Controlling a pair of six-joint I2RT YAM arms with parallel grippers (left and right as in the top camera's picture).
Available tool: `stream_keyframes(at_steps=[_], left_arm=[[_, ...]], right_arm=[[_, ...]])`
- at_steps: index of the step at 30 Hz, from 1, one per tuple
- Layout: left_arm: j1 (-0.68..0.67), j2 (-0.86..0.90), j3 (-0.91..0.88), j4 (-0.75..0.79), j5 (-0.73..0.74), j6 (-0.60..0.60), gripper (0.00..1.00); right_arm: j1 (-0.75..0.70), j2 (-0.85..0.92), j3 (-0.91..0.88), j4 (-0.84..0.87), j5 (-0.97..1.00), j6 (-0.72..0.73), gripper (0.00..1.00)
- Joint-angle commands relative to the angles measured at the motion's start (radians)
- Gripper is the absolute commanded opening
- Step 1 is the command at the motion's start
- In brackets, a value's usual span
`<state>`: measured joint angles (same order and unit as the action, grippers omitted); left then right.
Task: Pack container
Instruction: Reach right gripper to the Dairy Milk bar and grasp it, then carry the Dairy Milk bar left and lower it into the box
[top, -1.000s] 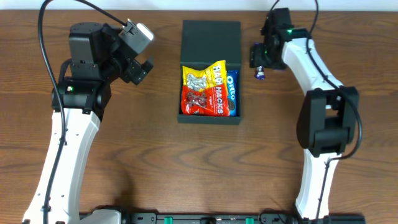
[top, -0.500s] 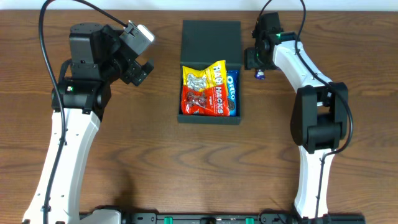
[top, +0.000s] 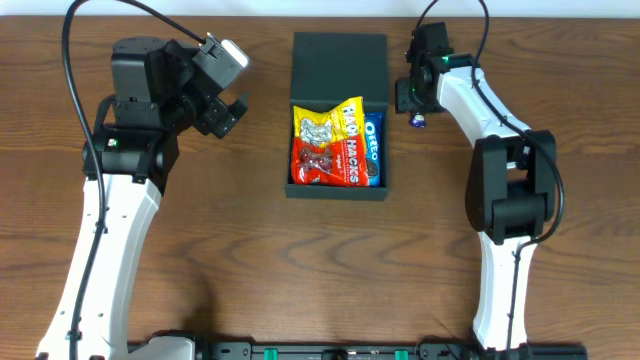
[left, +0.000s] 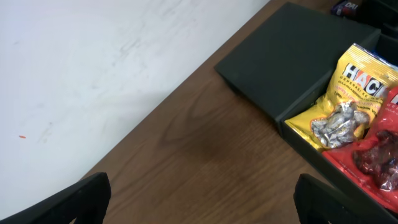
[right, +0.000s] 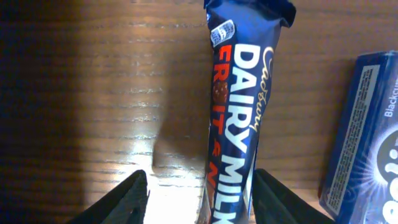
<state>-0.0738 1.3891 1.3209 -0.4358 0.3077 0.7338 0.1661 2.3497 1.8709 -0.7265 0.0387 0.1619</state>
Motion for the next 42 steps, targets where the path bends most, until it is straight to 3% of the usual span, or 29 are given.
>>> stream_keyframes(at_steps=[1,11,15,22,28,42], left_arm=[[0.001,-0.017,0.012,0.002,0.007,0.003,0.95],[0.001,-0.017,0.012,0.002,0.007,0.003,0.95],[0.001,-0.017,0.012,0.002,0.007,0.003,0.95],[0.001,-0.017,0.012,0.002,0.007,0.003,0.95],[0.001,-0.017,0.012,0.002,0.007,0.003,0.95],[0.001,-0.017,0.012,0.002,0.007,0.003,0.95]], right_arm=[[0.005,0.017,0.015,0.005,0.018,-0.013,0.51],[0.004,0.042,0.014,-0.01,0.017,-0.002,0.5],[0.005,0.051,0.014,-0.021,0.017,-0.001,0.43],[0.005,0.051,0.018,-0.058,0.017,0.002,0.23],[0.005,0.048,0.075,-0.187,0.012,0.01,0.02],[0.036,-0.064,0.41,-0.673,-0.051,0.065,0.02]])
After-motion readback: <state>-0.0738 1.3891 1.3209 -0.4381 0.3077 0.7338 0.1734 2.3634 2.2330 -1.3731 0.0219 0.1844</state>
